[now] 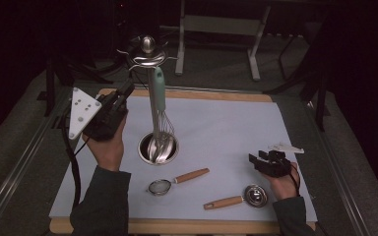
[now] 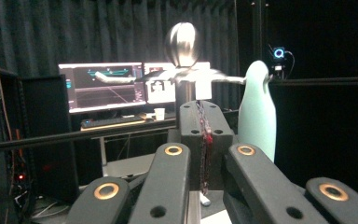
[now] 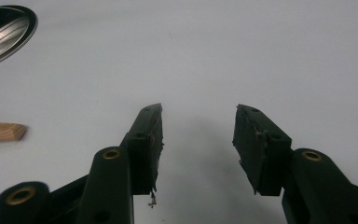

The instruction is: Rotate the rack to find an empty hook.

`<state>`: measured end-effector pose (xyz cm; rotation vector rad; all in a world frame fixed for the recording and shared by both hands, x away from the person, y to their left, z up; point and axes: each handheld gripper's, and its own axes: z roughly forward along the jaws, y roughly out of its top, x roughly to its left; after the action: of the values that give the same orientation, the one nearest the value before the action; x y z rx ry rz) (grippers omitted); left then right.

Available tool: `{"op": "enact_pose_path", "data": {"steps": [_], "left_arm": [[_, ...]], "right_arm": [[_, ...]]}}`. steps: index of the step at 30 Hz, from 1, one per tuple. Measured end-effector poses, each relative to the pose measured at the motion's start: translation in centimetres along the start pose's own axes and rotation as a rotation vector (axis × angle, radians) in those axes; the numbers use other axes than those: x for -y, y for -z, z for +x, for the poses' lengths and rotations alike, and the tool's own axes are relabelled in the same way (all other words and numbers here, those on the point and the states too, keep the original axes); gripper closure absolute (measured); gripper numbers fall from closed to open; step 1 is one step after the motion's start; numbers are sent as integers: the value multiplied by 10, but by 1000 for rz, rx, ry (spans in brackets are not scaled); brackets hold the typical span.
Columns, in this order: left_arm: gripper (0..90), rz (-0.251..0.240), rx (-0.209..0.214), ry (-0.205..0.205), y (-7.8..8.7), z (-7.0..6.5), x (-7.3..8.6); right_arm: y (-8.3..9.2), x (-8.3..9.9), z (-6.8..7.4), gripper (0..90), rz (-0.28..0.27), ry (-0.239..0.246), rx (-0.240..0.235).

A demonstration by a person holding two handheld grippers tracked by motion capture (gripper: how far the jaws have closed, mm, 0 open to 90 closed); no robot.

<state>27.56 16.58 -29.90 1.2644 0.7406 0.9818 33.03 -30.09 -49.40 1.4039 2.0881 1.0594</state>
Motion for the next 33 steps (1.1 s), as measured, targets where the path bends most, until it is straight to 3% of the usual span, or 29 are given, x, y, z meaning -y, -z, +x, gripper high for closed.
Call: {"op": "enact_pose_path", "data": {"steps": [18,33], "left_arm": [[888,-7,-20,18,-11,6,-5],[896,38,-89,9,-21,32,-11]], "right_arm": [[2,-1,-2,522,-19,-32,-40],[2,0,-3,523,-17,-41,-42]]}}
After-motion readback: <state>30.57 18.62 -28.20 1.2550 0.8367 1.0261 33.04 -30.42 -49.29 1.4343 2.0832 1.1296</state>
